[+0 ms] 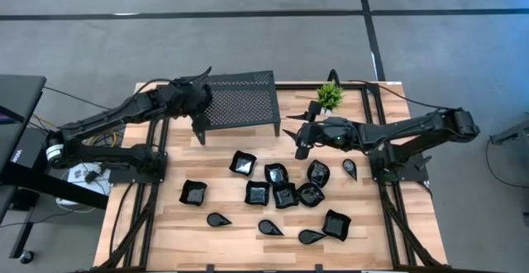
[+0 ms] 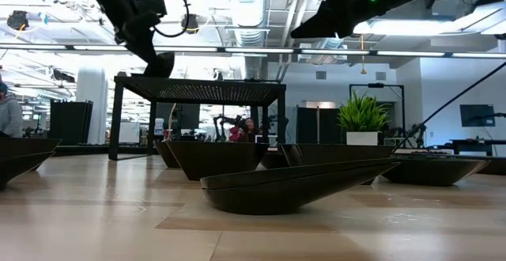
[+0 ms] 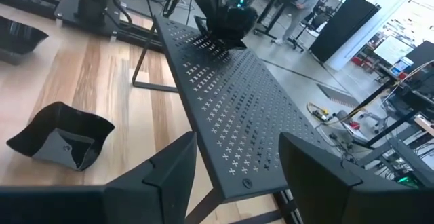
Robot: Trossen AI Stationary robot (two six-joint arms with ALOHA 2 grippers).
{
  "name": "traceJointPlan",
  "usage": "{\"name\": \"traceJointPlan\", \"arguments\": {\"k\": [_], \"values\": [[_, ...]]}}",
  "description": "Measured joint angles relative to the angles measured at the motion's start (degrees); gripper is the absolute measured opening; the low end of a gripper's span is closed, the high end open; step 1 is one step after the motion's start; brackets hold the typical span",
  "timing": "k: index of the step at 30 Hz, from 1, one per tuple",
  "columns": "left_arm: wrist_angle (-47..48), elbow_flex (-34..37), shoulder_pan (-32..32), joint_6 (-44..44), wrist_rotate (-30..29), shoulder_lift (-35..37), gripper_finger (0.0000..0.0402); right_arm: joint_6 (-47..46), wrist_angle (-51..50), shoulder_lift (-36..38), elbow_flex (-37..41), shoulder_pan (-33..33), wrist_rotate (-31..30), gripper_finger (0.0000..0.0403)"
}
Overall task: Pick & Place Mini shaped plates
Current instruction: Stack the black leaf shaped plate on top of the black leaf shaped plate on the shelf
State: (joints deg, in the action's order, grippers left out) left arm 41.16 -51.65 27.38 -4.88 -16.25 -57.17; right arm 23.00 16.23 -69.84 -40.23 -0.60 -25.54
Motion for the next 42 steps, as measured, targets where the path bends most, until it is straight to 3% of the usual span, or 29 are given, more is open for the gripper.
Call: {"name": "traceJointPlan", "arguments": {"k": [14, 26, 34, 42], "values": [[-4.0, 0.0, 0.0, -0.8, -1.7, 0.0, 0.0081, 0.0, 0.2, 0.0, 0.0, 0.0, 0.1, 0.0202], [-4.9, 4.4, 0.0, 1.1, -1.7, 0.0, 0.0072, 0.0, 0.2, 0.0, 0.0, 0.0, 0.2, 0.0199], [-17.8, 4.5, 0.0, -1.6, -1.7, 0.0, 0.0058, 0.0, 0.2, 0.0, 0.0, 0.0, 0.2, 0.0199], [-11.5, 4.5, 0.0, -4.6, -3.6, 1.9, 0.0061, -0.1, 0.1, 0.0, 0.0, 0.0, 0.2, 0.0193]]}}
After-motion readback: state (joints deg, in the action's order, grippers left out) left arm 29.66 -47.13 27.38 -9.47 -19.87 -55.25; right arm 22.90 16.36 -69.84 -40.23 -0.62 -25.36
